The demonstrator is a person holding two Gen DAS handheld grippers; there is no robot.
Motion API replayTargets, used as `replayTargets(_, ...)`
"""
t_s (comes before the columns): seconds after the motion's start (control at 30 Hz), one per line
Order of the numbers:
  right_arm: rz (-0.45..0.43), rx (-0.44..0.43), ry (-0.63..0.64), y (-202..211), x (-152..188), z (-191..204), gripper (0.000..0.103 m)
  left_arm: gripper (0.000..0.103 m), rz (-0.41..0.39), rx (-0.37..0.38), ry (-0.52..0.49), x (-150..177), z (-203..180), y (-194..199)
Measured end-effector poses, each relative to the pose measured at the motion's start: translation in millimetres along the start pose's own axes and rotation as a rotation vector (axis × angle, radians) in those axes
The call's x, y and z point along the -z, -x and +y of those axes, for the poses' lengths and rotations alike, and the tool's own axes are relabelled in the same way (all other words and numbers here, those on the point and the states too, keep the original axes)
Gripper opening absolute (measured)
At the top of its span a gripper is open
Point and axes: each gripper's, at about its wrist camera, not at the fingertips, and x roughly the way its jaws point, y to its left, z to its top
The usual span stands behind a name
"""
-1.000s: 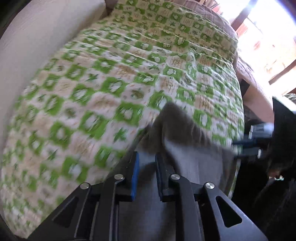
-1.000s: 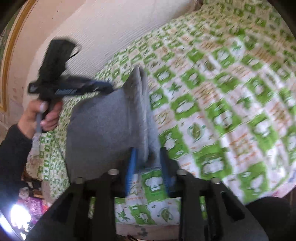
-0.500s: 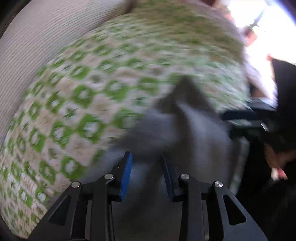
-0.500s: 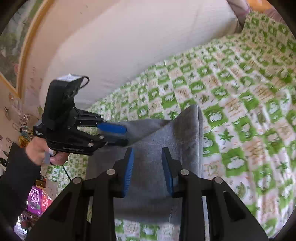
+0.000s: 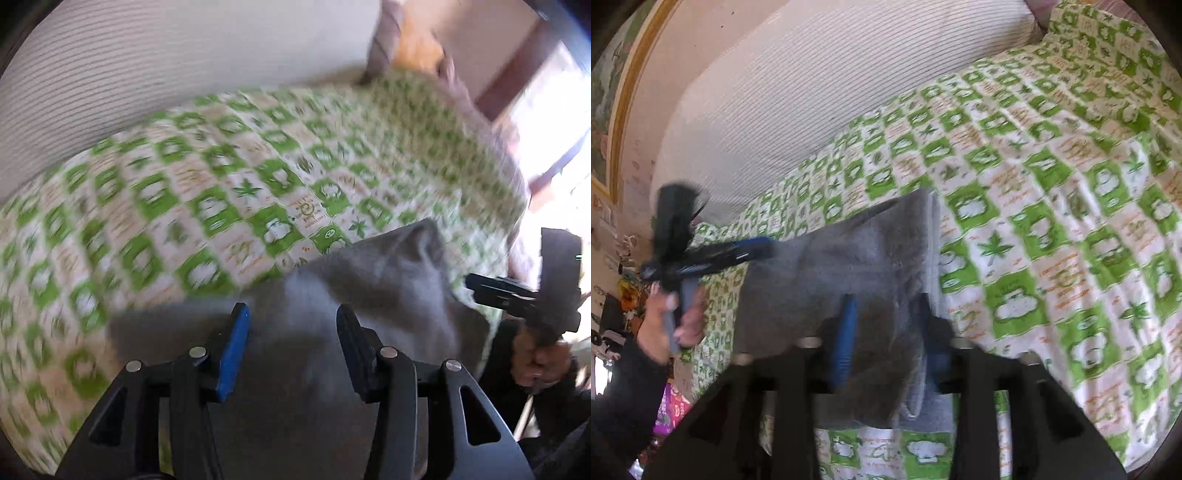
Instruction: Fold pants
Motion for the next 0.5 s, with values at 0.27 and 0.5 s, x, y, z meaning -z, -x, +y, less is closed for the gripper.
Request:
replayTargets(0.27, 0.060, 0.034, -0.011, -14, 8, -5, 0.063, 0.068, -0.089, -0.033, 0.281, 85, 37, 24)
replayTargets(0.5, 0.131, 0.020, -0.001, -38, 22, -12, 0.067, 0.078, -0.094, 0.084, 0.478, 125, 58, -6)
